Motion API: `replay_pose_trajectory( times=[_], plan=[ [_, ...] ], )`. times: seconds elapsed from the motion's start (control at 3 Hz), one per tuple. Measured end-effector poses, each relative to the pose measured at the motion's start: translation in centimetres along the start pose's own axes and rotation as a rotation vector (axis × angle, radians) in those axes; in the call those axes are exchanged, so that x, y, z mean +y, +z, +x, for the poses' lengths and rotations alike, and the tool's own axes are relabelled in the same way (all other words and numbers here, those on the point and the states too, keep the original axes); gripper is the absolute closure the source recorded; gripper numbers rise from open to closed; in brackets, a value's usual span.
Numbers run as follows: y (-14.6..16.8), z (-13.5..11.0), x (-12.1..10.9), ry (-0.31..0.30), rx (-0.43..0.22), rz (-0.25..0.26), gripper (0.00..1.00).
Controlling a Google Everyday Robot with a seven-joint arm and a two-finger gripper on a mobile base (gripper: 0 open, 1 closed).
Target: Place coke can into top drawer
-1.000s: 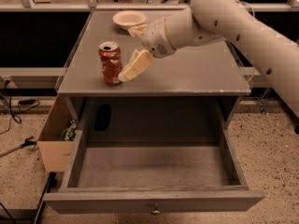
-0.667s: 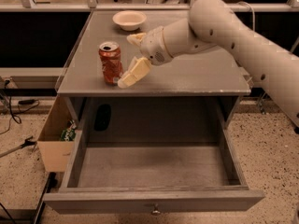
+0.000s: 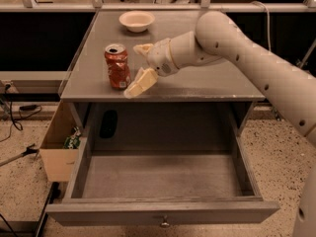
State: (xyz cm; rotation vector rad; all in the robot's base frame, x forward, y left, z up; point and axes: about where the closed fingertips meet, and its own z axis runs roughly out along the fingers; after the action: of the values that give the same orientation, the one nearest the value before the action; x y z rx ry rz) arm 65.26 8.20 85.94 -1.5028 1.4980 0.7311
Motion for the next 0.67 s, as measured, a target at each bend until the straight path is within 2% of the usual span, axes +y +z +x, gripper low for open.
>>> replay_pose_trajectory(
  times=[0.67],
  plan=[
    [1.44,1.61,-1.81,0.026,0.031,0.059,0.0]
  ],
)
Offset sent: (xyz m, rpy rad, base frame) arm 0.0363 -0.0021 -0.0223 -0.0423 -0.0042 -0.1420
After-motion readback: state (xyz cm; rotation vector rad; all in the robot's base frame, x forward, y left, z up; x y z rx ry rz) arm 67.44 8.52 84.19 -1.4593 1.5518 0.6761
